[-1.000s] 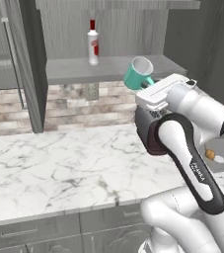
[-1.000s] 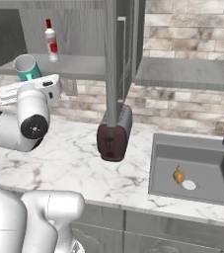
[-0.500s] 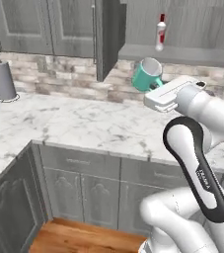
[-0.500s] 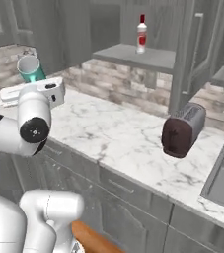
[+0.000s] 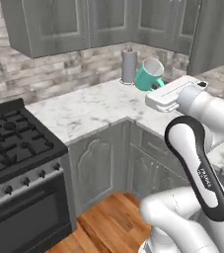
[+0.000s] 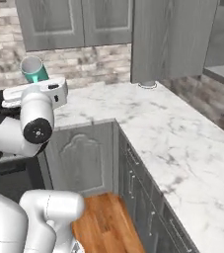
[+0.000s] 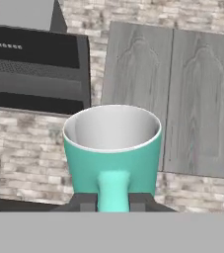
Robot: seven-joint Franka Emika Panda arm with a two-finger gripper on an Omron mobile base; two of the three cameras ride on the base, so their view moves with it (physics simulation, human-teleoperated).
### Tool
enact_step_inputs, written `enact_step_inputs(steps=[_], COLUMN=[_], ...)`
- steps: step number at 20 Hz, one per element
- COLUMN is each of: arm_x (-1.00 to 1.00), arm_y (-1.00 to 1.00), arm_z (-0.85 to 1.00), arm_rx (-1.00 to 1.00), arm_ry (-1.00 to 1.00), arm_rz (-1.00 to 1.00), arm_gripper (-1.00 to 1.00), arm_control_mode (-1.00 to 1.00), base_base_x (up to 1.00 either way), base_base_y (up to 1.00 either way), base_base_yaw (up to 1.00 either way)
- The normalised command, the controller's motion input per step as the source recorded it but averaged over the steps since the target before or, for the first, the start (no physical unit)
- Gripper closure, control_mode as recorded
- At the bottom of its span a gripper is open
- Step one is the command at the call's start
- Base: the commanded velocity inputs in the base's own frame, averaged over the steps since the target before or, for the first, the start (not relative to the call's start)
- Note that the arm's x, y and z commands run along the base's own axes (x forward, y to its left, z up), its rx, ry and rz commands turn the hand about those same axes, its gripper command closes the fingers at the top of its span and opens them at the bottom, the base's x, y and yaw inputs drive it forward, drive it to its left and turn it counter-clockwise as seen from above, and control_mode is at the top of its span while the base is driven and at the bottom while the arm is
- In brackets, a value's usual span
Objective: Open the cabinet directly in front. Then move the liquor and the mug to the dining counter with the jar on it.
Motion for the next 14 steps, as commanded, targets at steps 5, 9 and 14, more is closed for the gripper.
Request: enact_step_inputs(steps=[5, 9, 14], arm_x=[0.0, 0.0, 0.0], arm_y=[0.0, 0.0, 0.0], arm_z=[0.0, 0.0, 0.0], arm_rx=[0.0, 0.0, 0.0], arm_ry=[0.0, 0.0, 0.0], arm_rz=[0.0, 0.0, 0.0], arm_gripper=[1.0, 1.0, 1.0], arm_control_mode=[1.0, 1.0, 1.0], base_base_x=[-0.11, -0.04, -0.04], base_base_y=[0.0, 0.0, 0.0], base_base_yaw=[0.97, 0.98, 0.99])
